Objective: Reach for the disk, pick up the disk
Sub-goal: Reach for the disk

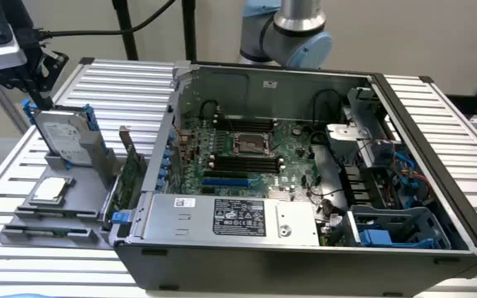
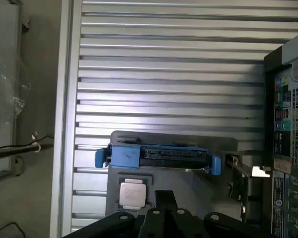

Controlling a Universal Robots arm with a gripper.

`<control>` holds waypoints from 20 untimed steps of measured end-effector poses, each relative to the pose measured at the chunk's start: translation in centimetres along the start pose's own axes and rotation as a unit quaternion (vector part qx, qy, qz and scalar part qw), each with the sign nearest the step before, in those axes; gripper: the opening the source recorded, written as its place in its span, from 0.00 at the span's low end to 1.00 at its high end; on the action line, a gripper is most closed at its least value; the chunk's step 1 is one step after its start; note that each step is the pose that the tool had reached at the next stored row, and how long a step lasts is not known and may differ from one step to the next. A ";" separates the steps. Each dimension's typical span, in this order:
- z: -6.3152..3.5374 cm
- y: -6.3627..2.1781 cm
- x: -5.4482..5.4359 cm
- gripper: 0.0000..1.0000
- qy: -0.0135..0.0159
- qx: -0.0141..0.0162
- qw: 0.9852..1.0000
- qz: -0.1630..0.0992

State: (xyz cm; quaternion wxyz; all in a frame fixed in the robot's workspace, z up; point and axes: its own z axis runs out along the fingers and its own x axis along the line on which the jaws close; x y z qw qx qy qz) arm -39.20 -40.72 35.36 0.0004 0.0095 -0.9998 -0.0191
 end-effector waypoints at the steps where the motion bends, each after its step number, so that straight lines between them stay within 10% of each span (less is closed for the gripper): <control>1: 0.00 0.00 0.0 0.11 0.000 0.000 1.000 0.000; 14: 0.00 0.01 0.0 0.11 0.000 0.000 1.000 0.000; 20: 0.05 1.14 1.7 0.11 0.000 0.000 1.000 0.000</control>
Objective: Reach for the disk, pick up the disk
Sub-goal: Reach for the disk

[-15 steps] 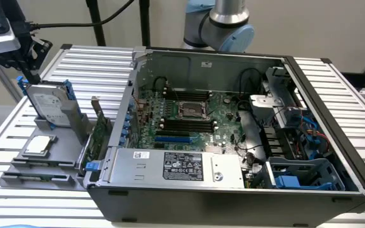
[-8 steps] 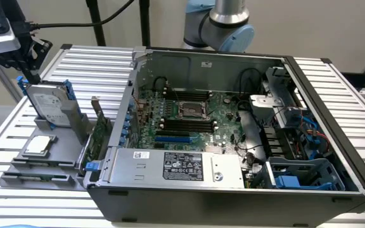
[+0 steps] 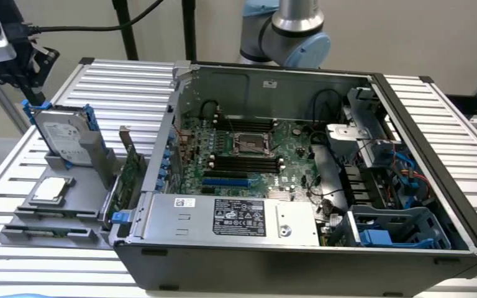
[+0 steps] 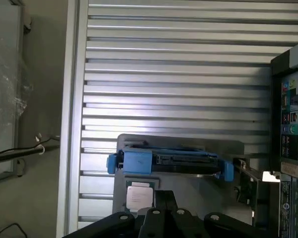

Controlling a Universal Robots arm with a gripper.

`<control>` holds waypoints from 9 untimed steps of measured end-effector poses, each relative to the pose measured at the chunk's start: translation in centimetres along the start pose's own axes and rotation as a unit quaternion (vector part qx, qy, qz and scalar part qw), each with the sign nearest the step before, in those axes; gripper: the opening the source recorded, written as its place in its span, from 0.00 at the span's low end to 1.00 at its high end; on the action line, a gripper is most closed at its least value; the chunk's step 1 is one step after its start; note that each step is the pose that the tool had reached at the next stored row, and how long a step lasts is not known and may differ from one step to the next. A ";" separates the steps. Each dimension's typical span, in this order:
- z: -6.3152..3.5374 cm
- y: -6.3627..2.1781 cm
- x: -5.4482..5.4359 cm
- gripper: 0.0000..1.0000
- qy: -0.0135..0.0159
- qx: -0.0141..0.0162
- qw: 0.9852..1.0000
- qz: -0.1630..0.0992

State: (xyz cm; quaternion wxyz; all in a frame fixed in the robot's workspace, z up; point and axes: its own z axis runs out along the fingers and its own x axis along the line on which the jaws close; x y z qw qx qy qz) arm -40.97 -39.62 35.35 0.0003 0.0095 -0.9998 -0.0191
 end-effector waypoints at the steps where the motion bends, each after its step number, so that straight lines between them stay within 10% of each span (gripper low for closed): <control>1: 0.02 0.36 0.3 0.11 0.000 0.000 1.000 0.000; 9: 0.09 2.45 2.0 0.11 0.000 0.000 1.000 0.000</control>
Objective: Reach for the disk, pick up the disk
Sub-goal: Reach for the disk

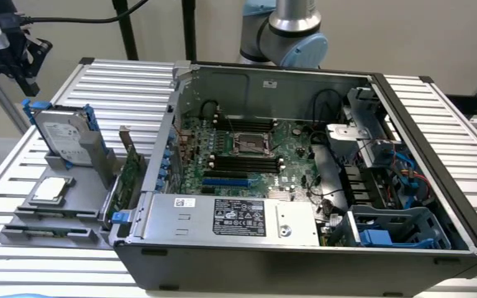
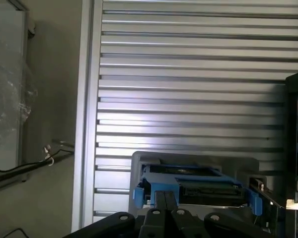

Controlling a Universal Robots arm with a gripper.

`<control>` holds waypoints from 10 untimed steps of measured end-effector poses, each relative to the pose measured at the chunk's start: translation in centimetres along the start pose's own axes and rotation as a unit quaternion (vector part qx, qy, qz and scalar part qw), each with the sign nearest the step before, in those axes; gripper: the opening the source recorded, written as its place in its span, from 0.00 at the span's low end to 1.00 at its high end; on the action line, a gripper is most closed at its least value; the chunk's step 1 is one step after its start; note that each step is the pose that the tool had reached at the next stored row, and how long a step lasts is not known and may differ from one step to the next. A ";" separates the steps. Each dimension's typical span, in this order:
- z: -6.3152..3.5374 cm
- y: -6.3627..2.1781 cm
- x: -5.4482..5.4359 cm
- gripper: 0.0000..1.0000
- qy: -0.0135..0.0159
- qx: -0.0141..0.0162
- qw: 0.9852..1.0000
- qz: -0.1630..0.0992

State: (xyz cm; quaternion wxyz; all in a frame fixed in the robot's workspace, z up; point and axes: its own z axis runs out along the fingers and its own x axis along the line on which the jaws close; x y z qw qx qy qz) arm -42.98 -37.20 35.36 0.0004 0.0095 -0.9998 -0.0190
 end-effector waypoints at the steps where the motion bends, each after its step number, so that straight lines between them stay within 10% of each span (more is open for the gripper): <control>1: 0.00 0.00 0.0 0.11 0.000 0.000 1.000 0.000; 10: 0.00 0.00 0.0 0.11 0.000 0.000 1.000 0.000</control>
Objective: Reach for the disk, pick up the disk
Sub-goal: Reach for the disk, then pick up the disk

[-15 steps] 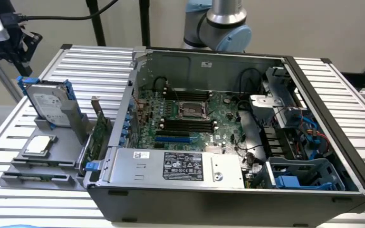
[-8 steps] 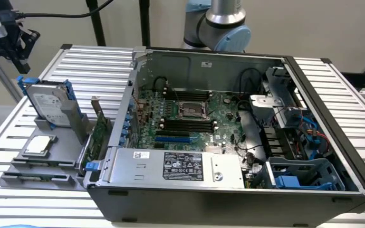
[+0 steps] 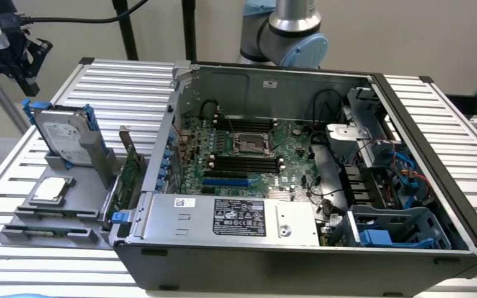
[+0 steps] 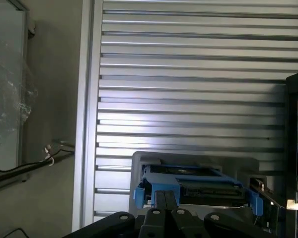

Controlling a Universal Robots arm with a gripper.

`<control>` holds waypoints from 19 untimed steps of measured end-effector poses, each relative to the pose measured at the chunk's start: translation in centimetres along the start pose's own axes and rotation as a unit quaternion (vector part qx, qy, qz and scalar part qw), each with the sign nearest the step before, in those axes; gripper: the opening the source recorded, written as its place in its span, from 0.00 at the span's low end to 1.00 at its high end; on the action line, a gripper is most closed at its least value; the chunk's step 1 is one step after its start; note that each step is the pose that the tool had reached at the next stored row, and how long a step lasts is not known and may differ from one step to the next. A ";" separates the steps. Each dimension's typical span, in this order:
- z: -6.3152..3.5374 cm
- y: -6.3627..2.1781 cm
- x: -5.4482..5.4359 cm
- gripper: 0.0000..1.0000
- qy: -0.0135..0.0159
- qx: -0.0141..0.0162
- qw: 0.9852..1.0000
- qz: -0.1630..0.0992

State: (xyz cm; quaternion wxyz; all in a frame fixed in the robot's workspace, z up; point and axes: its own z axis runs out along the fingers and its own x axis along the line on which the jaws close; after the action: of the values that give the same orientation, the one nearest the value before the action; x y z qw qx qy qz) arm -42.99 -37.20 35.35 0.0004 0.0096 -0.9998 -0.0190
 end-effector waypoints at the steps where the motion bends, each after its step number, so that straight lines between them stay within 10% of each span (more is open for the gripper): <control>1: 0.00 0.00 0.0 0.11 0.000 0.000 1.000 0.000; 11: 0.00 0.00 -0.1 0.11 0.002 0.000 0.999 -0.052; 19: 0.00 -0.01 -0.1 0.11 0.001 0.000 0.992 -0.124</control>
State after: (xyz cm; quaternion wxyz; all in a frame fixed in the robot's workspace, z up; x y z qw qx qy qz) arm -42.89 -37.20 35.35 -0.0007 0.1338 -0.9908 -0.0186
